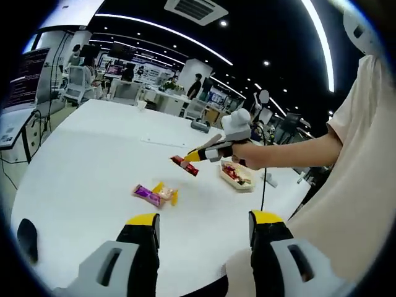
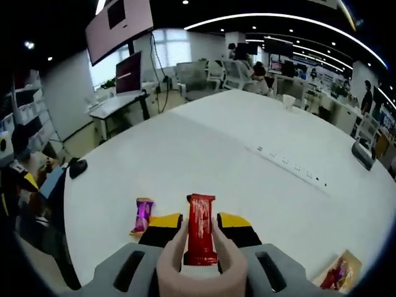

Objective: Place the target food into the container with the food tongs after gripping and lifting it, then release it inside without dropping or visibly crushing the food.

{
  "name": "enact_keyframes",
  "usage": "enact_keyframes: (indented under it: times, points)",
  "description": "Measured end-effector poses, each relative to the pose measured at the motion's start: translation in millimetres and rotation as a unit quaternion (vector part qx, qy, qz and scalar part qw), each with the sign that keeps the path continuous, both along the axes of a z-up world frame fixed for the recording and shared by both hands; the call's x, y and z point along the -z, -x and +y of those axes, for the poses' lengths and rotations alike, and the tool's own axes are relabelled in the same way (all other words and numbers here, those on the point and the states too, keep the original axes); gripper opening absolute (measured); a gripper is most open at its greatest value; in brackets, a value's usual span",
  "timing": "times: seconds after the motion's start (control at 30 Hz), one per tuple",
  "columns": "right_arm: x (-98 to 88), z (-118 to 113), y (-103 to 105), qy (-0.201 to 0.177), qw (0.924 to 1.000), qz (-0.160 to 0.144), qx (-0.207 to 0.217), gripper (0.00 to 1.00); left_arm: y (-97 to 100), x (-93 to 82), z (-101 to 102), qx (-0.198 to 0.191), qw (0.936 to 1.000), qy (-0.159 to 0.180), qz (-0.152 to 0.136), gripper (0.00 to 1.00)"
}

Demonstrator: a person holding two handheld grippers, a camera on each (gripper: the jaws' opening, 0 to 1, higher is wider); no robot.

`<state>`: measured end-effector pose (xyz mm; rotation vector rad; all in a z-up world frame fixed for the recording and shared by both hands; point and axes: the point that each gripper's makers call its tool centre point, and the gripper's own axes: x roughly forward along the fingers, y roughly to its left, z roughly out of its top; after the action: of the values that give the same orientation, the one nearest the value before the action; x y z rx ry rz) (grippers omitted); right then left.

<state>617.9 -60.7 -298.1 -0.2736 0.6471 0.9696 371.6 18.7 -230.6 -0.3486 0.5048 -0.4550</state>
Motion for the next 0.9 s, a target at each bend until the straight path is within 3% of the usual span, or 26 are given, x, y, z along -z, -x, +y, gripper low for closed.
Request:
enact_keyframes:
  times: [0.47, 0.9]
  points:
    - [-39.6, -44, -11, -0.039, 0.9985, -0.023, 0.031, 0.21, -2.0, -10.9, -39, 0.027, 0.9996, -0.004, -0.011, 0.58]
    - [-84.8, -105, -30, -0.078, 0.9912, -0.058, 0.090, 0.21, -14.3, -17.9, -73, 0.068, 0.9973, -0.016, -0.020, 0.58]
